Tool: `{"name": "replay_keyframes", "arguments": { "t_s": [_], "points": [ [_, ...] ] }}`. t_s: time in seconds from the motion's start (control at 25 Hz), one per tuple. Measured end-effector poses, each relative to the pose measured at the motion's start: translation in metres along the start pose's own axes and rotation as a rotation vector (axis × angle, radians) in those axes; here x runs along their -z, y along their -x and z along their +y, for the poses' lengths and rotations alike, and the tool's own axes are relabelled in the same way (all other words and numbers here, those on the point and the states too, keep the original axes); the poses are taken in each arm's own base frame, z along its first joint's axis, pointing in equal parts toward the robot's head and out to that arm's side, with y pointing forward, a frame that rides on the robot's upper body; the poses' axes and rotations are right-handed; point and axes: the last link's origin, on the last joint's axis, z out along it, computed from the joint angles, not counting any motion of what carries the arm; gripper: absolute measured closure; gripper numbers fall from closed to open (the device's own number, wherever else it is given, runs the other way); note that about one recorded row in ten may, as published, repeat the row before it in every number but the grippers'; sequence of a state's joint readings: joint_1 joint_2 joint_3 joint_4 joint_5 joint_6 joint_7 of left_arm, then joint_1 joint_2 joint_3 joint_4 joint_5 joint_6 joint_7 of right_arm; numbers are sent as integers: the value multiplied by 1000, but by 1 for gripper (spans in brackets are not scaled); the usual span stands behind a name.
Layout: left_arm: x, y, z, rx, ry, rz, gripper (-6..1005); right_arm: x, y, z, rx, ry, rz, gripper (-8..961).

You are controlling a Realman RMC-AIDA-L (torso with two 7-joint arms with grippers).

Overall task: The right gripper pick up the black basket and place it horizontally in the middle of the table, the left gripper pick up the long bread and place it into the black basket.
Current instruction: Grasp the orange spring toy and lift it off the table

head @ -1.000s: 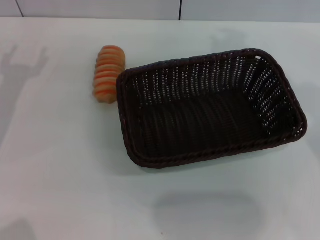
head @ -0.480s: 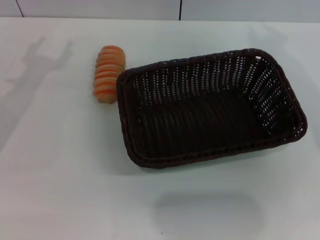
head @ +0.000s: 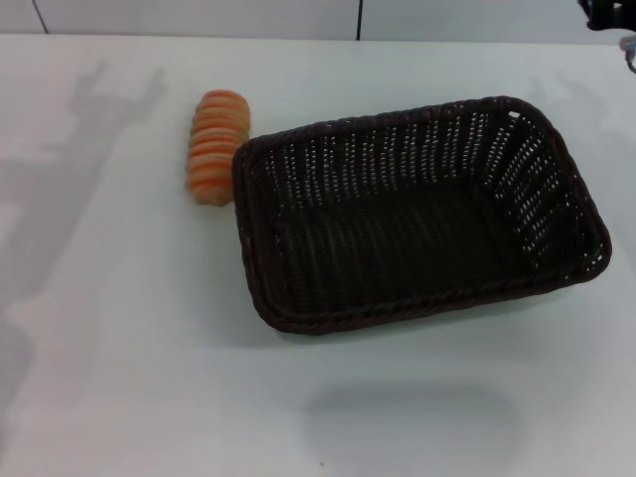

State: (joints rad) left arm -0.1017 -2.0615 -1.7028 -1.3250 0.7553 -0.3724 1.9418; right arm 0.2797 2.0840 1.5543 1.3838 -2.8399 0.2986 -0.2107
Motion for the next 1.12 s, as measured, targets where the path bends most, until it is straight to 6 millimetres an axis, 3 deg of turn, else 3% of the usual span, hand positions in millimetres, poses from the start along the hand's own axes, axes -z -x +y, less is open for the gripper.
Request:
{"name": "replay_keyframes", "arguments": {
  "t_s": [0.24, 0.48, 0.56, 0.92, 1.12],
  "points": [
    [-2, -3, 20, -30, -6, -37, 138, 19, -10, -14, -67, -50, -41, 586],
    [-3, -2, 27, -28, 1, -45, 138, 45, -21, -19, -77, -98, -146, 480],
    [-4, 2, 37, -14, 17, -60, 138, 57, -29, -24, -74, -144, -233, 444],
    [-13, 8, 62, -47, -8, -98, 138, 70, -54, -37, -70, -233, -352, 212],
    [-15, 7, 74, -62, -32, -107, 138, 64, -68, -47, -68, -261, -318, 168]
  ]
}}
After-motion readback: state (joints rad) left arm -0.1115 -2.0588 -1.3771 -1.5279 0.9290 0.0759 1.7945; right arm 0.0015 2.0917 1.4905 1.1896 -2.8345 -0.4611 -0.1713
